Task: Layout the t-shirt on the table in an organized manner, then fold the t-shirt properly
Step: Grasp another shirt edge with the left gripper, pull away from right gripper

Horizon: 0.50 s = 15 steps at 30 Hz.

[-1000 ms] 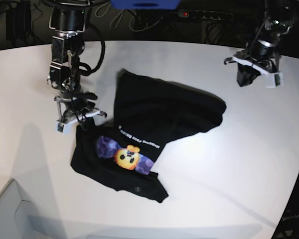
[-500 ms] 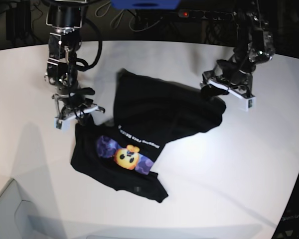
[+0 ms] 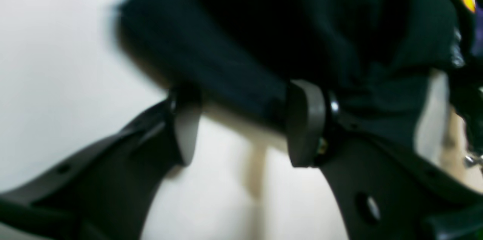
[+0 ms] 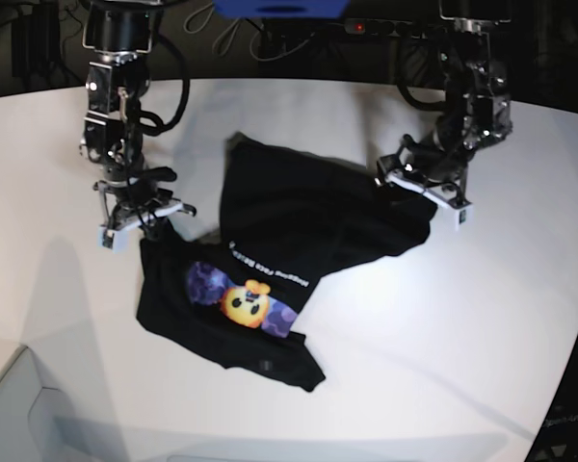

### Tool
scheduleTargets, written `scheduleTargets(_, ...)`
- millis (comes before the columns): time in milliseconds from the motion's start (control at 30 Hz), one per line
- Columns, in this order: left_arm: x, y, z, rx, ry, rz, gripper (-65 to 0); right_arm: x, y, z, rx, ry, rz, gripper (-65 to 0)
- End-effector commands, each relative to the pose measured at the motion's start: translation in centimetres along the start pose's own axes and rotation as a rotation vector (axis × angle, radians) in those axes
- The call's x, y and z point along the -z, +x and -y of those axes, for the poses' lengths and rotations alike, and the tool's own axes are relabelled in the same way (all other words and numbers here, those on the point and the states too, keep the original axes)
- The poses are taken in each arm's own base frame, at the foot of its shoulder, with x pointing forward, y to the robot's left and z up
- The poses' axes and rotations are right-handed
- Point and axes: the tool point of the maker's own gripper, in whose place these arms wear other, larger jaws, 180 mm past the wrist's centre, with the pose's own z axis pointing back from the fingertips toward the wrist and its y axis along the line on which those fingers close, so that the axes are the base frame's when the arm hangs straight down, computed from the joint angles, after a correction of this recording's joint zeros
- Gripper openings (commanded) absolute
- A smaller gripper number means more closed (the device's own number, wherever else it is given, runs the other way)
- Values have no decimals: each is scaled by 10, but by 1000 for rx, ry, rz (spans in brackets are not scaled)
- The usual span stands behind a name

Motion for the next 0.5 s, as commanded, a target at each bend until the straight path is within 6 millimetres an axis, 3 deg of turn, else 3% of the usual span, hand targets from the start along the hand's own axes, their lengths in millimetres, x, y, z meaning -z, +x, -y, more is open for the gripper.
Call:
scheduleTargets(0,4,-9,-4,-4,20,-45,-311,-1,-8,7,-14,-24,-44,-650)
scheduleTargets(67,11,-15,-4,-11,17,-74,-385,-1,-7,7,-16,-25,-44,-650)
scheduleTargets(167,12,-18,-10,-16,29,-90,-650,-2,-3,16,-32,-38,-40,-650)
scheduleTargets(267,1,-3,-22,35,53,-65,-613,-3,7,27,-49,-55,-25,-650)
scheduleTargets(333,-7,11,-32,73,76,-40,-650,-5,15,39,-66,-75,-12,-650)
scheduleTargets(467,-25,62,-60,74,142,64,-647,-18,32,82,13,-175,43,-650)
